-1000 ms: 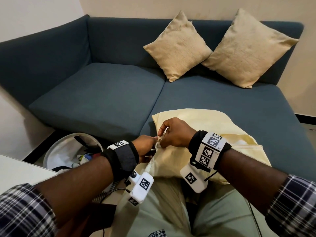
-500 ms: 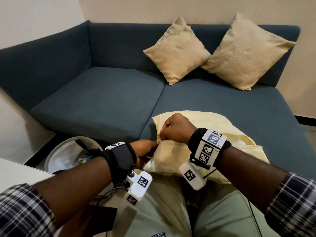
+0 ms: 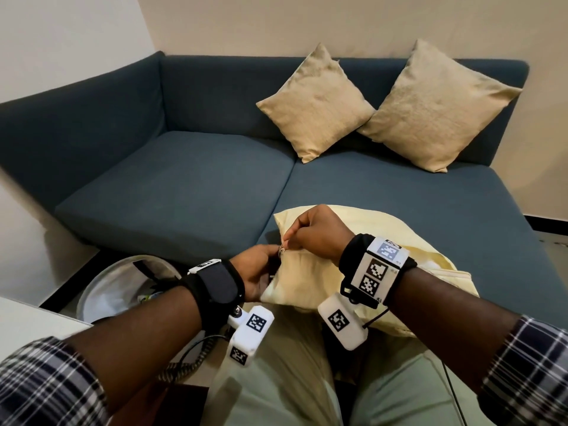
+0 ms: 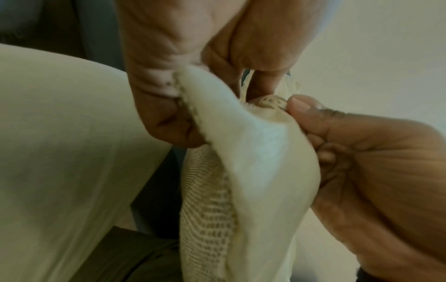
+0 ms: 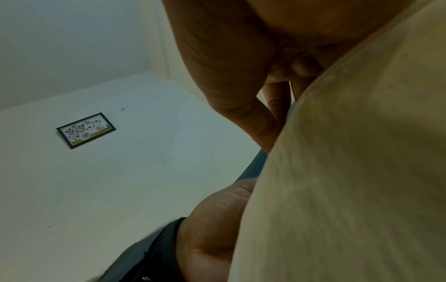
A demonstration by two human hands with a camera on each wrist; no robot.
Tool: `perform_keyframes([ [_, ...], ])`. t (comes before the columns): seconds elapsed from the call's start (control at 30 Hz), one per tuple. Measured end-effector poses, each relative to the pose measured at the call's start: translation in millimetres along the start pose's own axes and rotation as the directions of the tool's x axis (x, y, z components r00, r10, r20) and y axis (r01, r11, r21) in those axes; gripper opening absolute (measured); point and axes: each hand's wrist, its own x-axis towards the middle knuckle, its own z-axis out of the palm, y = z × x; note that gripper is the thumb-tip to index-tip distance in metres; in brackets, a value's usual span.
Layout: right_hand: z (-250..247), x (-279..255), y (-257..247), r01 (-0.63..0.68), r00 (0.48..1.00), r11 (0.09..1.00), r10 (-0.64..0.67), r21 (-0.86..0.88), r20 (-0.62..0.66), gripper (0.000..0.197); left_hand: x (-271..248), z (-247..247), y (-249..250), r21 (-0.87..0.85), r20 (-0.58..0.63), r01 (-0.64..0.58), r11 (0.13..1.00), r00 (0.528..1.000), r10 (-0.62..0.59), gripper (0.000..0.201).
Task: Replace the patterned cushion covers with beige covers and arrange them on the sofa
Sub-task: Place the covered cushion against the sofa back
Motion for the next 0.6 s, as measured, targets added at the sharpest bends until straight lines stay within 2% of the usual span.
perform_keyframes([
  [0.13, -6.1, 1.9, -1.2, -0.021, 0.999, 0.999, 0.02, -0.032, -0.029, 0.005, 13.4, -4.0, 3.4, 0.011, -0.047, -0.063, 0.998, 0.997, 0.064, 0.028],
  [0.3, -24.5, 5.9, 0.5, -0.057, 0.994, 0.995, 0.049, -0.081, -0.096, 0.003, 29.1, -23.8, 9.2, 0.036, -0.171, -0.124, 0.992, 0.977, 0.129, 0.052],
  [0.37, -37.6, 6.6, 7.6, -0.083, 0.99, 0.993, 0.073, -0.081, -0.117, 0.003, 32.0, -36.1, 12.6, 0.163, -0.266, -0.128, 0.978, 0.949, 0.169, 0.055],
  [0.4, -45.4, 6.0, 12.3, -0.099, 0.987, 0.991, 0.086, -0.088, -0.139, 0.003, 33.3, -42.1, 14.7, 0.275, -0.328, -0.149, 0.95, 0.914, 0.238, 0.047],
  [0.43, -53.6, 4.2, 17.1, -0.125, 0.981, 0.989, 0.111, -0.083, -0.157, 0.003, 36.2, -49.2, 17.3, 0.421, -0.385, -0.143, 0.896, 0.866, 0.319, 0.039],
  [0.5, -67.3, -2.9, 26.8, -0.199, 0.971, 0.98, 0.196, -0.007, -0.136, 0.002, 35.4, -57.4, 23.2, 0.697, -0.41, -0.058, 0.715, 0.786, 0.463, 0.03],
  [0.57, -75.8, -9.2, 33.6, -0.256, 0.961, 0.963, 0.263, 0.089, -0.089, 0.001, 24.3, -49.8, 29.9, 0.9, -0.35, 0.067, 0.43, 0.698, 0.624, 0.017],
  [0.6, -78.1, -11.3, 35.0, -0.265, 0.958, 0.957, 0.275, 0.12, -0.077, 0.002, 18.3, -40.6, 32.8, 0.956, -0.273, 0.099, 0.276, 0.646, 0.713, 0.01],
])
